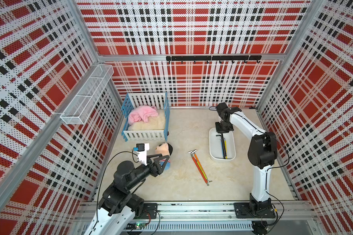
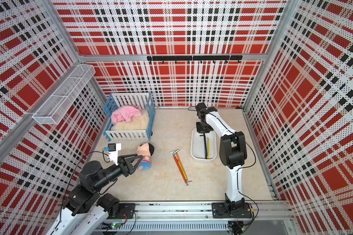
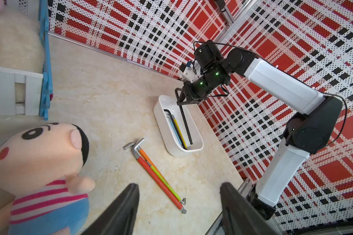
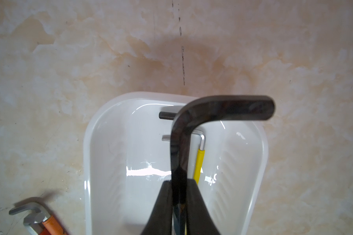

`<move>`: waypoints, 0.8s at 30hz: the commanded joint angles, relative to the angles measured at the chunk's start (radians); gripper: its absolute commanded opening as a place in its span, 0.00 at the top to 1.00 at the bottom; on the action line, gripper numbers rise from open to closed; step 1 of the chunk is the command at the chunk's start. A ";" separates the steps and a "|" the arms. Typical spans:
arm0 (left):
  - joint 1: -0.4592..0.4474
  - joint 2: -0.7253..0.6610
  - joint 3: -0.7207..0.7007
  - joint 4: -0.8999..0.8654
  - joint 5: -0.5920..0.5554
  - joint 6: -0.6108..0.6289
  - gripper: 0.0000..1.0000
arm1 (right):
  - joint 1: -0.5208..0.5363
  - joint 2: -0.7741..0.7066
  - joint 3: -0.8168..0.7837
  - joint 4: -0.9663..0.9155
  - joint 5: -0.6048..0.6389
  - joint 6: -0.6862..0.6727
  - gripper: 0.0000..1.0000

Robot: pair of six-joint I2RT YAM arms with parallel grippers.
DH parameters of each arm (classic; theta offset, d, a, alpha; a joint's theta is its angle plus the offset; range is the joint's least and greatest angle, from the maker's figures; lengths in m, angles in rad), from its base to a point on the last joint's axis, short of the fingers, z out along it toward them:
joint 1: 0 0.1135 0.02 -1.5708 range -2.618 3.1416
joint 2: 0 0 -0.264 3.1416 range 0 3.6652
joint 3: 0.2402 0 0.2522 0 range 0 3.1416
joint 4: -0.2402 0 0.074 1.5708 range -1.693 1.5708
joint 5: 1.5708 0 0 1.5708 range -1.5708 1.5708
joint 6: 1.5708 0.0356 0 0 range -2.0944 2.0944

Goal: Put the hex key on the desktop into the storage box
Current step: Place the Allen key in the storage box.

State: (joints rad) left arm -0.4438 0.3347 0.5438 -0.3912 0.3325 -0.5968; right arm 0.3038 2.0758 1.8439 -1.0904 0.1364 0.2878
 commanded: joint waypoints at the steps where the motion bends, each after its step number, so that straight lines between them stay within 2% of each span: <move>1: 0.011 0.003 0.007 0.019 -0.005 0.016 0.31 | 0.012 0.008 -0.024 0.035 0.019 -0.055 1.00; 24: 0.019 0.001 0.007 0.019 0.000 0.017 0.32 | 0.036 0.104 -0.047 0.067 -0.017 -0.040 1.00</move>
State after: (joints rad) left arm -0.4335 0.3347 0.5438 -0.3912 0.3325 -0.5964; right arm 0.3374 2.1643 1.7863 -1.0328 0.1234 0.2497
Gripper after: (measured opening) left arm 0.684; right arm 0.136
